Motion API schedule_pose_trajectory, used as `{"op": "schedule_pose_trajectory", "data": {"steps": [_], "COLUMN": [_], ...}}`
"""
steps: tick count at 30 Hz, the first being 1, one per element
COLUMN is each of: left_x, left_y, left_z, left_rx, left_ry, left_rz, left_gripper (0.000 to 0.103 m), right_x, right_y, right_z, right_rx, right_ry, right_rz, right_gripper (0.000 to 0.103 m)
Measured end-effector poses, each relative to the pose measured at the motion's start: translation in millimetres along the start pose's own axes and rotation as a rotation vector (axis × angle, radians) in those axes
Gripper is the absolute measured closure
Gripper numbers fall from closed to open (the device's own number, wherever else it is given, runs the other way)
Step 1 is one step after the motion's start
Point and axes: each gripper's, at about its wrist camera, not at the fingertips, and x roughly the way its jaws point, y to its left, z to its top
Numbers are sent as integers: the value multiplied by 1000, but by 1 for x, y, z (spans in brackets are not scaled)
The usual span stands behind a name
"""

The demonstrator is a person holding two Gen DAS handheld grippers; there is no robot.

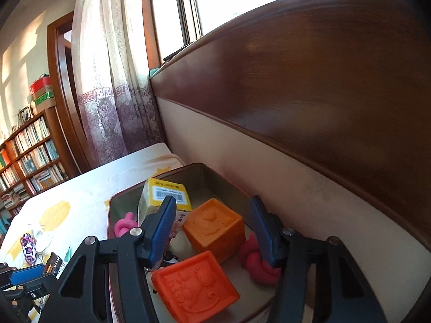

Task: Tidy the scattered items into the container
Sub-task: 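Carry the lighter into the tin and open the left gripper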

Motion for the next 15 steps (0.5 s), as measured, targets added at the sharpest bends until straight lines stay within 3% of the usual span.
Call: {"op": "schedule_pose_trajectory", "data": {"steps": [6,10,15], "left_x": [29,46,58], "left_y": [-21,-33,-50], "left_z": [24,36,47], "left_rx": [36,41,83], "left_ry": [15,42,46], "left_rz": [-30,-67,-85], "left_gripper": [79,79,79], "right_x": [-15,-19,-30], "right_y": [-17,-24,-32], "right_z": [-1,0,2], "right_rx": [80,111,141], "right_ry": [-76,-95,-156], "right_rz": [-41,-63,-97], "right_gripper": [42,34,32]}}
